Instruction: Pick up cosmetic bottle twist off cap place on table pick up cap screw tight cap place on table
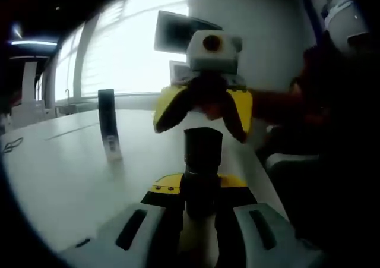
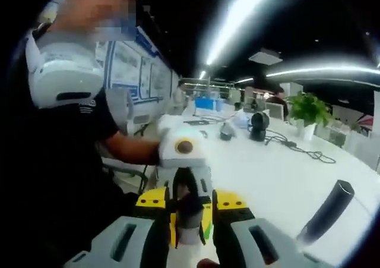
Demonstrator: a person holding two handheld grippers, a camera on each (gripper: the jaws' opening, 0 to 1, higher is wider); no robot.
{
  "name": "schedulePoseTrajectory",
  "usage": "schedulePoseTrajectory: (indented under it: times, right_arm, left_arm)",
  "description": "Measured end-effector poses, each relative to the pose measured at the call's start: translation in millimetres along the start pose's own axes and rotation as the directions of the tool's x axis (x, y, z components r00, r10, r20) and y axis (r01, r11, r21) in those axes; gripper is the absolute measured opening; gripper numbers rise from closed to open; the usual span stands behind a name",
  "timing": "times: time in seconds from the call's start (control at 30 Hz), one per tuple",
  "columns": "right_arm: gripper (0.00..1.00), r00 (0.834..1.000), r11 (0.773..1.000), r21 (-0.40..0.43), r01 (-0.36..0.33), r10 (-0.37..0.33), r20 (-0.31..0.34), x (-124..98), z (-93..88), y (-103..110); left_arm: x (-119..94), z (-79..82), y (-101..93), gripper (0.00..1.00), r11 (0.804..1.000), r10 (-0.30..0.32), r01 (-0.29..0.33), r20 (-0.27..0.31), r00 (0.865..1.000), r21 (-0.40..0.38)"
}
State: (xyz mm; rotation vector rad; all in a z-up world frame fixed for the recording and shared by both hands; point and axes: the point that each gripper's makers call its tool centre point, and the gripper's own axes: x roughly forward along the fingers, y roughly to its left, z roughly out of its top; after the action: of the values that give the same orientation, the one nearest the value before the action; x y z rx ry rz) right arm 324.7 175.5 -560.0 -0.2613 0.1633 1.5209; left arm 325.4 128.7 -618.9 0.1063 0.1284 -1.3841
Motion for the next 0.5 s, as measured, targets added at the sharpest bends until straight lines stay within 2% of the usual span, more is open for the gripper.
schedulePoseTrajectory:
  times: [0.07, 0.13, 0.23, 0.33, 0.5]
  right_arm:
    - [0.22, 1.000, 1.000, 0.010, -0.029, 0.029, 0.009, 0.9, 1.8, -0.2]
    - [0.21, 0.998, 0.998, -0.001, -0.064, 0.064, -0.012, 2.6, -1.8, 4.5]
    - [0.19, 0.996, 0.997, -0.021, -0.077, 0.076, -0.038, 3.9, -8.2, 5.5]
    - [0.13, 0.996, 0.997, -0.008, -0.079, 0.079, -0.027, 4.0, -9.4, 4.3]
    - [0.12, 0.996, 0.996, -0.009, -0.086, 0.086, -0.024, 4.0, -8.4, 5.5]
  left_arm:
    - [0.0, 0.0, 0.4, 0.10, 1.000, -0.001, 0.001, 0.000, 1.000, -0.001]
    - [0.1, 0.1, 0.4, 0.10, 1.000, -0.001, 0.001, 0.000, 1.000, -0.001]
    - [0.2, 0.3, -0.4, 0.10, 1.000, 0.000, 0.000, 0.000, 1.000, 0.006]
    - [0.5, 0.5, -0.6, 0.10, 1.000, -0.001, 0.001, 0.000, 1.000, 0.005]
    - [1.6, 1.0, -0.5, 0.10, 1.000, -0.001, 0.001, -0.001, 1.000, 0.001]
